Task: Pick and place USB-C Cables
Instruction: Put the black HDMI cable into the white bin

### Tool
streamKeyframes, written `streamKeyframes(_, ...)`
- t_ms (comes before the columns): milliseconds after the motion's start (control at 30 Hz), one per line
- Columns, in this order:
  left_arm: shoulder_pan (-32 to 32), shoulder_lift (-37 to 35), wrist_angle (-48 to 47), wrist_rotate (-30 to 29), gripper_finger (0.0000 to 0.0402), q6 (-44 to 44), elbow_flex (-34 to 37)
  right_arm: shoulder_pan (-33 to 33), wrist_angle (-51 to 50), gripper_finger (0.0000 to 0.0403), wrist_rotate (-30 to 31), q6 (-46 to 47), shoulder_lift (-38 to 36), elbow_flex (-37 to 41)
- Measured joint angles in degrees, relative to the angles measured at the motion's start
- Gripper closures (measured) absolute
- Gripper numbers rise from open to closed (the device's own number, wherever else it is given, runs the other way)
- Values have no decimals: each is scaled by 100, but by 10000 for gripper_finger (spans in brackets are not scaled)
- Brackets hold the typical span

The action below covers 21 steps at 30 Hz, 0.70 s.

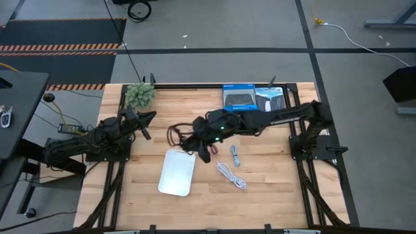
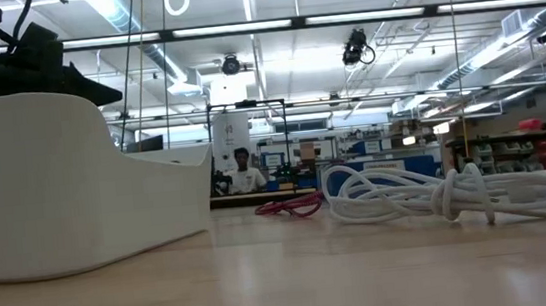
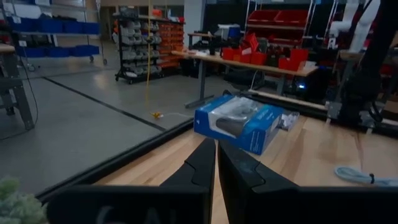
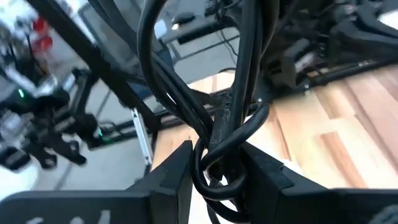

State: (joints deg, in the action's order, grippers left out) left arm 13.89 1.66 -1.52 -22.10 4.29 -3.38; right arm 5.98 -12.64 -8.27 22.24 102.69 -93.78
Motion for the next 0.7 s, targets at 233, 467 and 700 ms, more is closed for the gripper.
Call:
streamKeyframes(233, 0, 23, 6, -18, 377, 0, 2, 0, -293, 288, -607, -521, 737, -1016)
streamKeyframes(467, 0, 22, 8, -16, 377, 0, 2, 16, -355, 288, -825, -891, 1084, -1454)
streamKeyframes(700, 0, 21, 21, -16, 377, 0, 2, 134, -340, 288, -676, -2031, 1164, -1393)
